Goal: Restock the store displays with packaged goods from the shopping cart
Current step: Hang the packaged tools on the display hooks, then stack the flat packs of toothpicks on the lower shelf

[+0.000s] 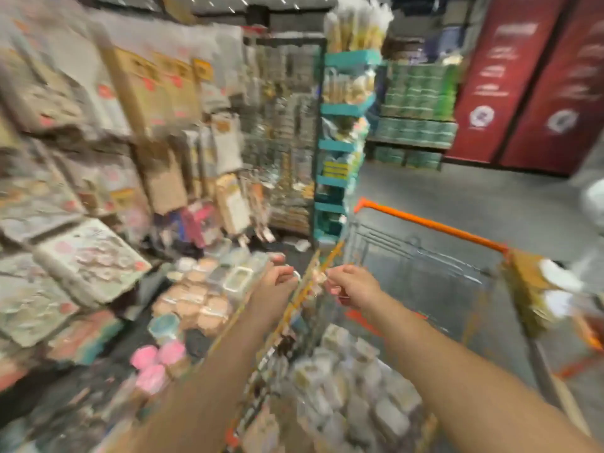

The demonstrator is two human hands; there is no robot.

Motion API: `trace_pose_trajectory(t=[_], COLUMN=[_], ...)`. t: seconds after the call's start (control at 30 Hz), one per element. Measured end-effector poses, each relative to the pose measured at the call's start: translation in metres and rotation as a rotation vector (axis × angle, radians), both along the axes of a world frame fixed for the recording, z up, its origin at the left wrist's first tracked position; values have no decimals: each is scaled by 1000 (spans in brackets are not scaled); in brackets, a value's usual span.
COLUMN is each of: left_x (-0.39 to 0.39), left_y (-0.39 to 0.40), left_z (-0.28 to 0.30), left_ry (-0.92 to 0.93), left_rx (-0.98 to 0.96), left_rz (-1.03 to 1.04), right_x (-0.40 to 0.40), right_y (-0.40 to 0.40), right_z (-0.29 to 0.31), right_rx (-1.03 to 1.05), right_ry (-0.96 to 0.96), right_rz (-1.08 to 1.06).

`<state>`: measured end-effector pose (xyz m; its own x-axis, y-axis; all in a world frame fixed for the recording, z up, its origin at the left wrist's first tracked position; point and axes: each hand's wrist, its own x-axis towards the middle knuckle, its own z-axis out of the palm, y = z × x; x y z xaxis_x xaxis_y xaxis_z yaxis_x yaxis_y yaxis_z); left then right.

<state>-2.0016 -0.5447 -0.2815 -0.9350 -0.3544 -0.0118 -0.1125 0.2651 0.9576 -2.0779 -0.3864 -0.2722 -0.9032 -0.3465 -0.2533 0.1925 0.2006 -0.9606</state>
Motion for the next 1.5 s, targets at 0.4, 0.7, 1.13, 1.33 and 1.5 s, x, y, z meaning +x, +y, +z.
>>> trace_pose_trajectory(t=[0.4,0.7,1.13,1.33,1.5], left_x=[37,45,57,67,58], left_y=[35,-12,51,48,33], left_z=[-180,-274,-360,-386,-391], left_ry=[-646,-964,-1143,-1143,-1203], left_rx=[71,149,23,-104,-122], left_rz=[-288,-361,-276,-395,-542], right_x=[60,95,159,167,166], right_y=[73,62,68,60,52], right_z=[-192,-287,-338,-376,-392], right_rx=[172,443,466,437,361], right_ry=[-494,-796,-1003,-1098,-1128], right_rz=[-92,-170,-476,-633,-769])
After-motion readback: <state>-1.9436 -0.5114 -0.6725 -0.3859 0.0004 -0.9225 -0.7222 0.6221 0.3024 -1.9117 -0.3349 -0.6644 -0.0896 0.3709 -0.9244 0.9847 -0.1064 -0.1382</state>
